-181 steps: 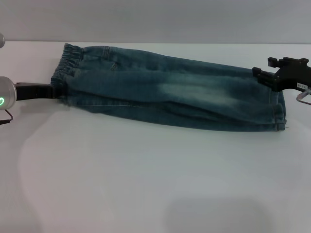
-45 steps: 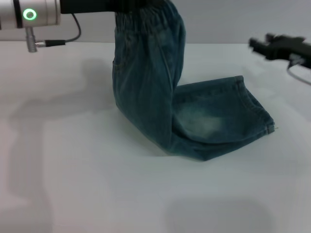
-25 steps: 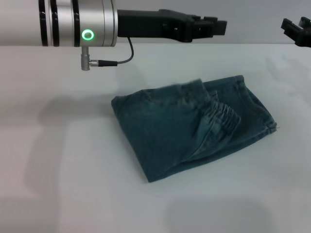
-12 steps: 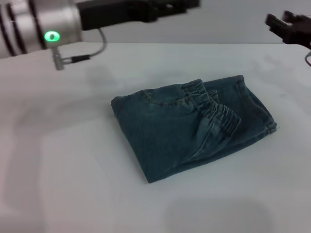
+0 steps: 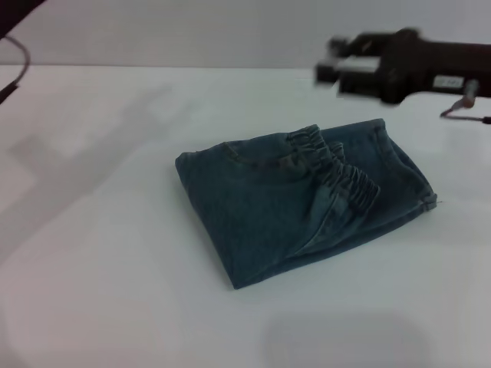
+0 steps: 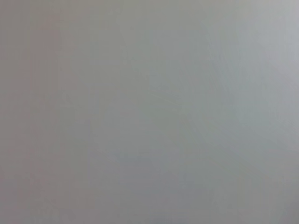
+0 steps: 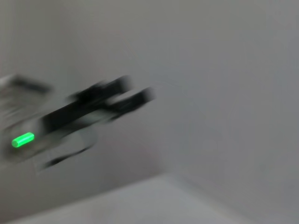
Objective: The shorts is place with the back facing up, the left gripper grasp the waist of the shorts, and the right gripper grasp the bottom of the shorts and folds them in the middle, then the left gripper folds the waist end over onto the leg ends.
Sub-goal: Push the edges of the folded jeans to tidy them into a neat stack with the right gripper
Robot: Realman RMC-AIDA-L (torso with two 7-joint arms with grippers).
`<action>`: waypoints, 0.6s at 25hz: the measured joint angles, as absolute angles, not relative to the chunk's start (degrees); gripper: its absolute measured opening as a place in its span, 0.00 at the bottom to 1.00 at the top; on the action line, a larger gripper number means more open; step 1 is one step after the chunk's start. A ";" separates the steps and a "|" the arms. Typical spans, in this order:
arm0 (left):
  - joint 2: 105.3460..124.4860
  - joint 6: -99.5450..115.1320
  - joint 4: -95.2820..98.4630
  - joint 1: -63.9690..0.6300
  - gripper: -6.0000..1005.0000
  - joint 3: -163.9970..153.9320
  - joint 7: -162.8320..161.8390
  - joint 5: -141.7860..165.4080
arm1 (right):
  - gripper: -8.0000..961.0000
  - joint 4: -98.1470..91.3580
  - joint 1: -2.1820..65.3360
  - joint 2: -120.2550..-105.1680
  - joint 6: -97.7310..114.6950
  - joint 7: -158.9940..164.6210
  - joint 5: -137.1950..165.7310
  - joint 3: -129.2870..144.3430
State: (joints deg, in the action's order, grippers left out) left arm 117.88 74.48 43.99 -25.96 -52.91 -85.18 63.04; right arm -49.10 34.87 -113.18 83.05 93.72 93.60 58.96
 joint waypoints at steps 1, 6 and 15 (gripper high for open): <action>117.89 74.53 43.78 -25.17 0.84 -52.88 -84.04 61.94 | 0.53 -49.81 36.35 -113.01 85.25 95.65 95.99 58.99; 117.94 74.84 40.66 -23.36 0.84 -52.83 -80.14 59.06 | 0.53 -50.37 46.23 -112.92 96.64 103.92 107.85 59.30; 117.99 74.93 36.94 -22.84 0.84 -52.70 -78.03 57.89 | 0.53 -49.74 54.71 -118.71 97.26 109.39 125.07 65.16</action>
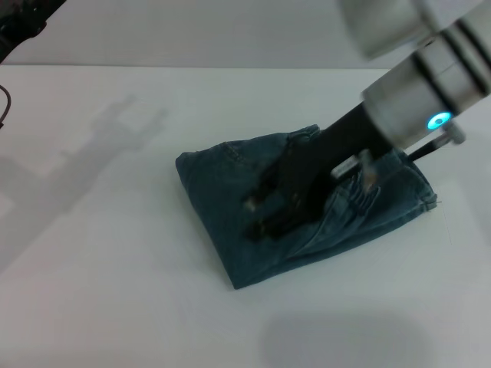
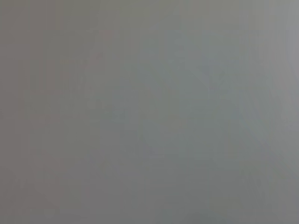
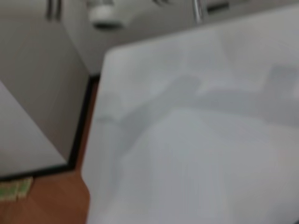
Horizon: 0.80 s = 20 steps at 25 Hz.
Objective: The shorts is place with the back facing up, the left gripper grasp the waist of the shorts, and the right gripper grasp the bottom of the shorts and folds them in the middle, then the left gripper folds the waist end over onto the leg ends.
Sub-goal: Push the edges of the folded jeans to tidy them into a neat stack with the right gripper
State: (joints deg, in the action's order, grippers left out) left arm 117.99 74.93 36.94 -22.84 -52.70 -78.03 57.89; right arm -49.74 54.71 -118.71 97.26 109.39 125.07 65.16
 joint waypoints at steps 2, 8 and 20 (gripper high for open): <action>118.01 74.81 36.53 -22.74 0.84 -52.68 -77.79 57.72 | 0.53 -48.01 55.06 -119.07 94.66 109.42 124.89 69.12; 118.00 74.45 35.27 -22.60 0.84 -52.59 -77.16 57.16 | 0.53 -44.37 55.54 -119.15 88.78 109.53 122.69 78.31; 118.01 73.79 34.03 -22.98 0.84 -52.37 -76.58 57.03 | 0.53 -41.37 55.24 -119.03 84.37 110.36 124.04 80.94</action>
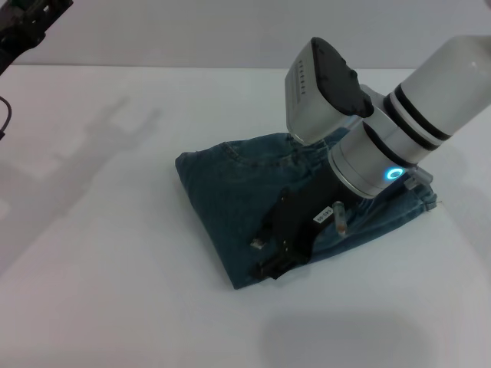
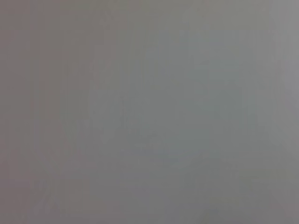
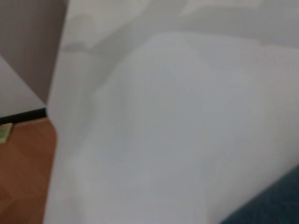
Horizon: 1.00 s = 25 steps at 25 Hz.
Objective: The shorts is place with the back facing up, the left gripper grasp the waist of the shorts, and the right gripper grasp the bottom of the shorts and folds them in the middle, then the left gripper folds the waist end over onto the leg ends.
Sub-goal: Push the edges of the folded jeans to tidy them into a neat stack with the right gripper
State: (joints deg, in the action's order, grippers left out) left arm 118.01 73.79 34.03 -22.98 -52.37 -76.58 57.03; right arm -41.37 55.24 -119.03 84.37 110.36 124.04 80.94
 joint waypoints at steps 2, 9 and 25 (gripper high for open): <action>118.02 73.76 33.95 -23.03 0.84 -52.37 -76.57 57.03 | 0.53 -40.39 55.25 -119.03 82.62 111.04 125.34 81.05; 118.03 73.74 33.56 -23.09 0.84 -52.30 -76.55 56.96 | 0.53 -39.06 55.30 -119.10 79.32 111.09 125.67 82.04; 118.14 75.05 31.95 -23.10 0.84 -52.73 -76.55 56.86 | 0.53 -37.87 55.02 -119.26 66.67 110.66 125.50 85.68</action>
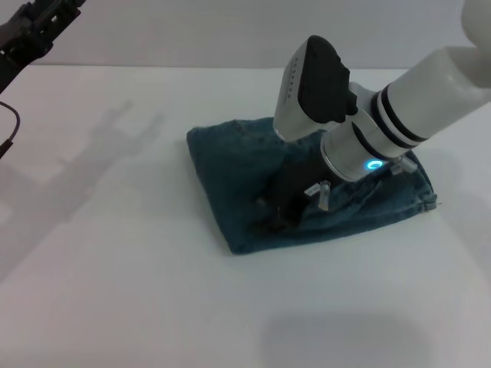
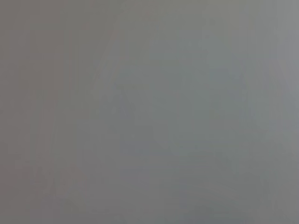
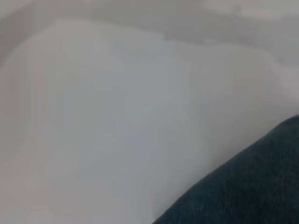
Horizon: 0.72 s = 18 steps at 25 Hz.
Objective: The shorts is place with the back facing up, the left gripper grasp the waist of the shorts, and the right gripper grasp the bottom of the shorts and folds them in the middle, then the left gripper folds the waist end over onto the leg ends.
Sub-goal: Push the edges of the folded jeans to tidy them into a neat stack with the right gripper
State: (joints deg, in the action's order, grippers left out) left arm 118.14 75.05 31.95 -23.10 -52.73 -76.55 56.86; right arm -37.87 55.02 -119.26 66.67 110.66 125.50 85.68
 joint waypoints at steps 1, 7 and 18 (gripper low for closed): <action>118.13 75.03 31.95 -23.11 0.84 -52.79 -76.55 56.86 | 0.53 -37.85 55.02 -119.26 65.79 110.62 125.48 85.79; 118.07 74.86 31.38 -23.14 0.84 -52.80 -76.09 56.87 | 0.53 -37.39 54.76 -119.32 59.19 110.56 125.36 86.23; 117.67 72.27 31.15 -22.89 0.84 -52.27 -75.73 56.87 | 0.53 -46.67 49.22 -118.52 72.79 107.51 116.89 84.39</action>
State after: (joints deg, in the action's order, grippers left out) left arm 117.67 72.27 31.15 -22.89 -52.27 -75.73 56.87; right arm -46.67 49.22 -118.52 72.79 107.51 116.89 84.39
